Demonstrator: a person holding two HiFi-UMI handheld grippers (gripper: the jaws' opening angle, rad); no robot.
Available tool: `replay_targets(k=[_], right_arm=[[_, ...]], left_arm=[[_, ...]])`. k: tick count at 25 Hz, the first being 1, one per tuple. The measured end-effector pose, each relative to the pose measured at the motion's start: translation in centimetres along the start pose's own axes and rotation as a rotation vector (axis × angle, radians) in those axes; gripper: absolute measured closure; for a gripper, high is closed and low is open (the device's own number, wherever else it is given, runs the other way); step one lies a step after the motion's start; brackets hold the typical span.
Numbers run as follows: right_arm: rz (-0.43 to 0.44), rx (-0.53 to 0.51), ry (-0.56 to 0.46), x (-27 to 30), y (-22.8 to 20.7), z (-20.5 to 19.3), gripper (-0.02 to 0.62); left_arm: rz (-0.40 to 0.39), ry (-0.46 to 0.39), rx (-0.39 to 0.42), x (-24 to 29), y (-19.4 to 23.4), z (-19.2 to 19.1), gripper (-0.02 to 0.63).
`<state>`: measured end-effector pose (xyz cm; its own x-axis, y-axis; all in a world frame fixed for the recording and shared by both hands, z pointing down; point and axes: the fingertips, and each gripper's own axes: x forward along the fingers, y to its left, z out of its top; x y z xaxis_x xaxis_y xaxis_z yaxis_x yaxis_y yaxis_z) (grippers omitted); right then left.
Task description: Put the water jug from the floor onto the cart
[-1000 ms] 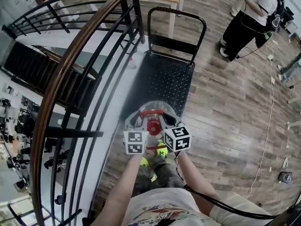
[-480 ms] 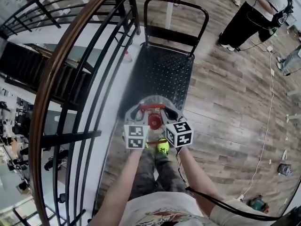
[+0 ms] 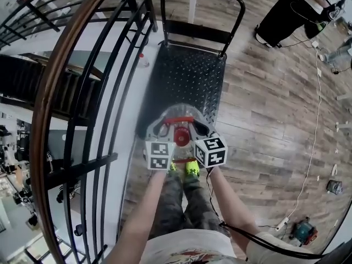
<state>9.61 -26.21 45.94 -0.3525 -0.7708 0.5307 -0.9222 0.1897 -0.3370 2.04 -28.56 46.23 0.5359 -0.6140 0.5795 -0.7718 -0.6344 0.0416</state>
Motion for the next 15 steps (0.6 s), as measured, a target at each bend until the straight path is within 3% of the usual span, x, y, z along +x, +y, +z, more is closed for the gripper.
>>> replay_targets(k=[15], right_arm=[[-0.034,0.039,0.0,8.4,-5.9,-0.5,0.565]], left_arm=[[-0.02,0.013,0.009,10.0,3.2,-1.0,0.512]])
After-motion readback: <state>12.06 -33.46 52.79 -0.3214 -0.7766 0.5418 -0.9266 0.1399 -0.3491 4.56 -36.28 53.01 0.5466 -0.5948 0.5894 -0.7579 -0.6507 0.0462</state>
